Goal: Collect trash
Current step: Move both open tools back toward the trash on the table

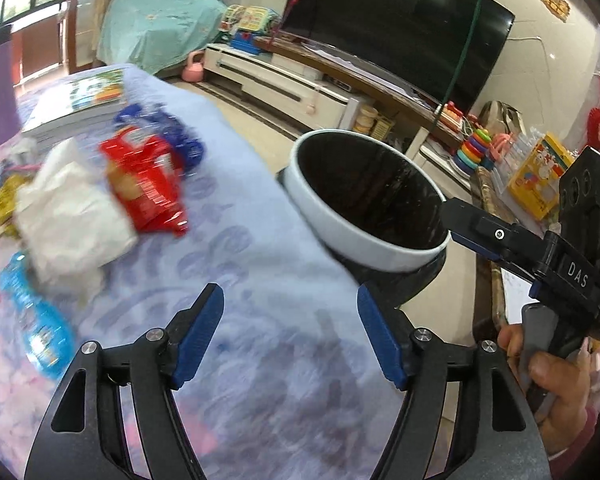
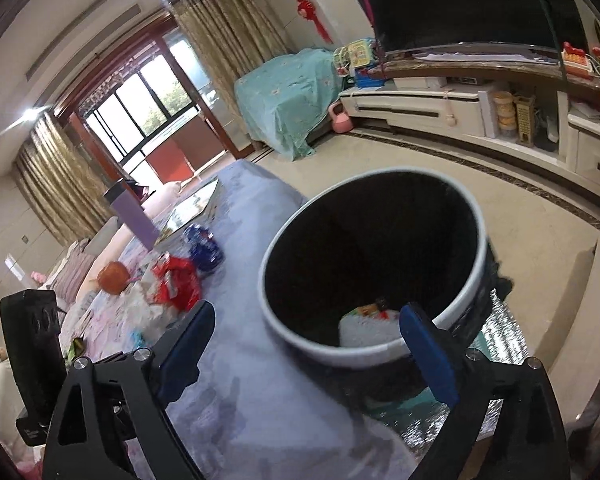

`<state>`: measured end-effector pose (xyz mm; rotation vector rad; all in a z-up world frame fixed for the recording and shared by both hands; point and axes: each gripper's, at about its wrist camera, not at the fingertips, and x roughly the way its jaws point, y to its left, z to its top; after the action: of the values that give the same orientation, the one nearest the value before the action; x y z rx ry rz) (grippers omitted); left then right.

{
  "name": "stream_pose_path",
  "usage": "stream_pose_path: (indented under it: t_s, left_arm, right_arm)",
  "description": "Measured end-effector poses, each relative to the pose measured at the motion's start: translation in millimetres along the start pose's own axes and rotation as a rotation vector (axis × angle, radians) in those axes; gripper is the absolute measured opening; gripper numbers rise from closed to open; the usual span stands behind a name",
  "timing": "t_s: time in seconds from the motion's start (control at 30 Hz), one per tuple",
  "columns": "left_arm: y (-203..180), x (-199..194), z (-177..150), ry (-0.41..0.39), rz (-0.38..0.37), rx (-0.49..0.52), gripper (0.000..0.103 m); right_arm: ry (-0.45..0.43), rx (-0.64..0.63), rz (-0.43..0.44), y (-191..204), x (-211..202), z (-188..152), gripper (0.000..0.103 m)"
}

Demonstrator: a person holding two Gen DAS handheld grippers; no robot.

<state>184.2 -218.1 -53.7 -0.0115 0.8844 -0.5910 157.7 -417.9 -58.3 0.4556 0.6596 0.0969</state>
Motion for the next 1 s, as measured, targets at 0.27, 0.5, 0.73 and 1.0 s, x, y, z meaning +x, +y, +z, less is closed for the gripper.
stream_pose_path:
  t_s: [0.27, 0.5, 0.73, 1.0]
  left_arm:
    - [37, -28, -25, 0.0, 0.048, -0.082, 0.074]
    - [73, -46, -39, -0.011, 0.101, -0.154, 0.074]
    - [100, -56, -49, -0.018, 0.147, -0.209, 0.074]
    - [116, -59, -50, -0.02, 0.17, -0.243, 0.074]
  right_arm:
    - [0.024, -0.024, 0.04, 28, 6, -16, 0.095]
    - [0.056, -0.062, 0.067, 53, 16, -26, 0.095]
    - [0.069, -0.104, 0.09, 73, 24, -32, 0.095]
    - [0.078, -0.154, 0.106, 90, 38, -32, 0.095]
